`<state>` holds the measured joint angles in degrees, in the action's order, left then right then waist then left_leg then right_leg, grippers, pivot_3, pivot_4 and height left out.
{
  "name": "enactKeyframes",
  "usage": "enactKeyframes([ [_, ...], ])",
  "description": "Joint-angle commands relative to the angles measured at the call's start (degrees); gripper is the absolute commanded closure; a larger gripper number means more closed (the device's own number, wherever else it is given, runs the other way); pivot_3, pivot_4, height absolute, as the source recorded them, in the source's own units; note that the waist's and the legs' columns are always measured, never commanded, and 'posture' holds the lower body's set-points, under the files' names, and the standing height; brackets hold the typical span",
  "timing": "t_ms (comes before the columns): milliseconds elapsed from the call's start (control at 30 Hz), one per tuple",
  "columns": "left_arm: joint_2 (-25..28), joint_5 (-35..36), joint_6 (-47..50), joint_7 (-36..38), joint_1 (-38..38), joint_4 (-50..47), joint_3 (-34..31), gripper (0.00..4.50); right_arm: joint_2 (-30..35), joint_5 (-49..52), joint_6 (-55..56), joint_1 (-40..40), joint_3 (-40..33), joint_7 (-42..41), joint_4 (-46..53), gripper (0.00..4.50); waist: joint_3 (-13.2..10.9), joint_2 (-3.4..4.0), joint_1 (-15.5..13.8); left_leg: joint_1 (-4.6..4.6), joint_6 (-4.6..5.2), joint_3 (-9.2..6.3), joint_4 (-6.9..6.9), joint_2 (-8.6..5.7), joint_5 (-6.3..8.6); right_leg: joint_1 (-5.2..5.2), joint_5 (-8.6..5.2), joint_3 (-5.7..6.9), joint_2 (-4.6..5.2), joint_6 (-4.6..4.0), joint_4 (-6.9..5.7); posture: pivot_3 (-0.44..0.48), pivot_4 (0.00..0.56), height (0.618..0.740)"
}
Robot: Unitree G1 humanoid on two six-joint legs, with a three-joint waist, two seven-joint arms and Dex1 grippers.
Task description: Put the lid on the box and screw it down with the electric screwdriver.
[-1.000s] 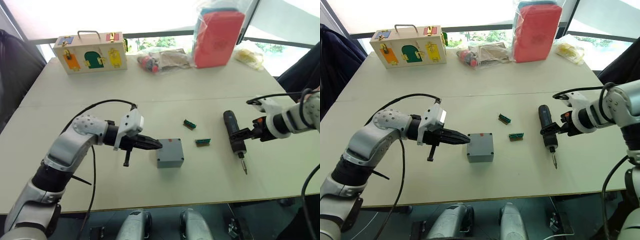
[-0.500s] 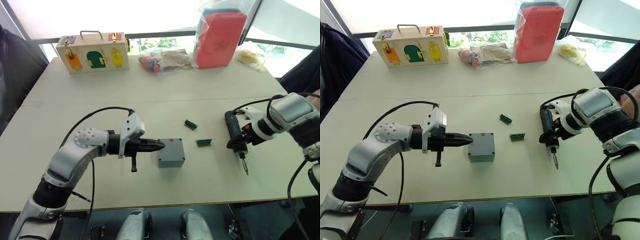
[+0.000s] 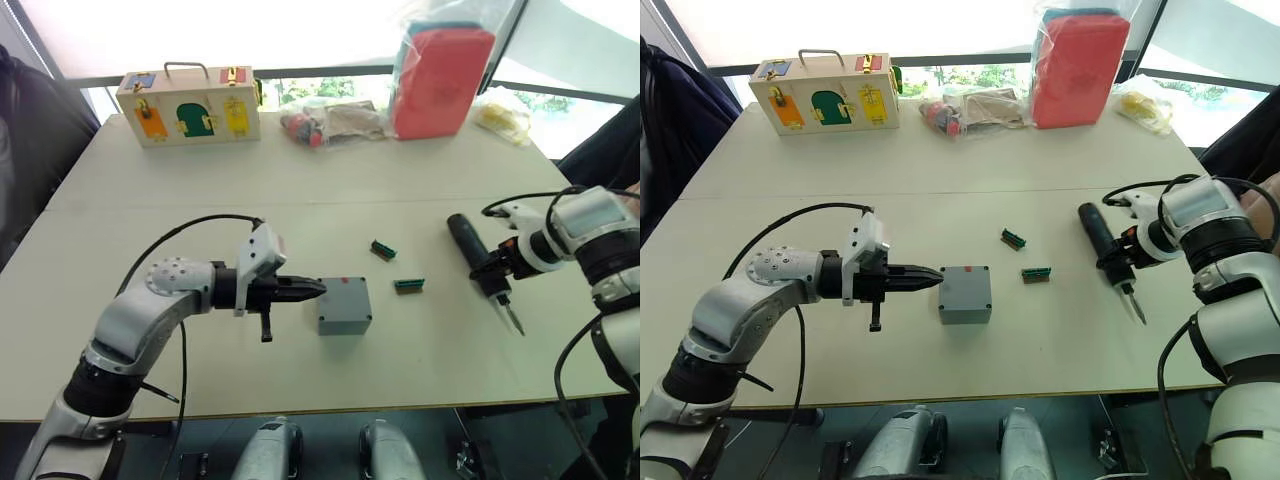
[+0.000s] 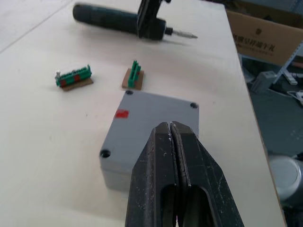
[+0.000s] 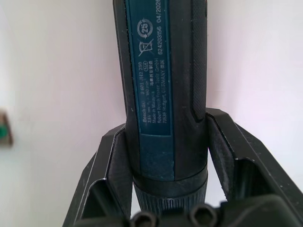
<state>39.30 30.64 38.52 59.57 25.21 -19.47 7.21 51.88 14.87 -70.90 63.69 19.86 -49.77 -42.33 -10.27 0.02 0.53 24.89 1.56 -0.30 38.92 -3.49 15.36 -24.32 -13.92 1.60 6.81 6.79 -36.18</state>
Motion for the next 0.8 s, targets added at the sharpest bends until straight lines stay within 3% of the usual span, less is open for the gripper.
enactKeyframes([
  [33,0.65,1.86,-0.41,1.26,1.41,0.48,-2.72,4.5,-2.19,5.2,9.42,-4.32,-19.96,7.79,19.12,2.65,-0.09,0.18,0.14,0.2,-0.08,0.01,-0.01,0.03,-0.06,-0.25,0.0,-0.01,-0.03,0.0,-0.04,0.0,0.15,0.74],
  [133,1.19,2.54,0.98,1.16,1.53,1.17,-3.35,4.5,-14.21,13.39,17.49,-13.99,-38.53,15.98,40.03,2.65,-0.08,0.15,0.34,0.26,-0.3,-0.04,-0.2,0.22,-0.2,-0.36,0.0,0.05,-0.28,0.0,-0.06,0.0,0.15,0.74],
  [233,1.45,3.75,3.15,1.18,2.34,1.67,-3.48,4.5,-24.96,20.92,20.44,-20.5,-45.03,20.11,55.95,2.65,-0.14,0.29,0.1,0.23,-0.44,-0.14,-0.27,0.36,-0.29,-0.39,0.0,0.06,-0.37,0.0,-0.14,0.0,0.15,0.74],
  [333,1.45,3.14,4.17,1.06,3.84,2.87,-2.36,4.5,-32.75,26.32,22.04,-26.52,-44.14,22.67,65.65,2.65,-0.14,0.28,-0.94,0.25,-0.38,-0.18,-0.12,0.27,-0.27,-0.34,0.0,0.05,-0.37,0.0,-0.23,0.0,0.15,0.74],
  [433,0.49,2.55,4.19,0.66,5.62,4.3,-1.76,4.5,-35.54,26.07,24.83,-31.71,-39.43,22.61,69.94,2.65,-0.12,0.24,-1.43,0.24,-0.16,-0.21,0.18,0.16,-0.13,-0.16,0.0,0.05,-0.3,0.0,-0.27,0.0,0.15,0.74],
  [800,-4.4,-4.17,-0.65,3.04,10.39,9.2,7.86,4.5,-35.63,23.96,31.0,-40.45,-30.5,21.82,73.23,2.65,-0.1,0.21,-0.78,0.19,-0.11,-0.18,0.19,0.08,-0.12,-0.17,0.03,-0.02,-0.32,0.06,-0.31,0.0,0.15,0.74],
])
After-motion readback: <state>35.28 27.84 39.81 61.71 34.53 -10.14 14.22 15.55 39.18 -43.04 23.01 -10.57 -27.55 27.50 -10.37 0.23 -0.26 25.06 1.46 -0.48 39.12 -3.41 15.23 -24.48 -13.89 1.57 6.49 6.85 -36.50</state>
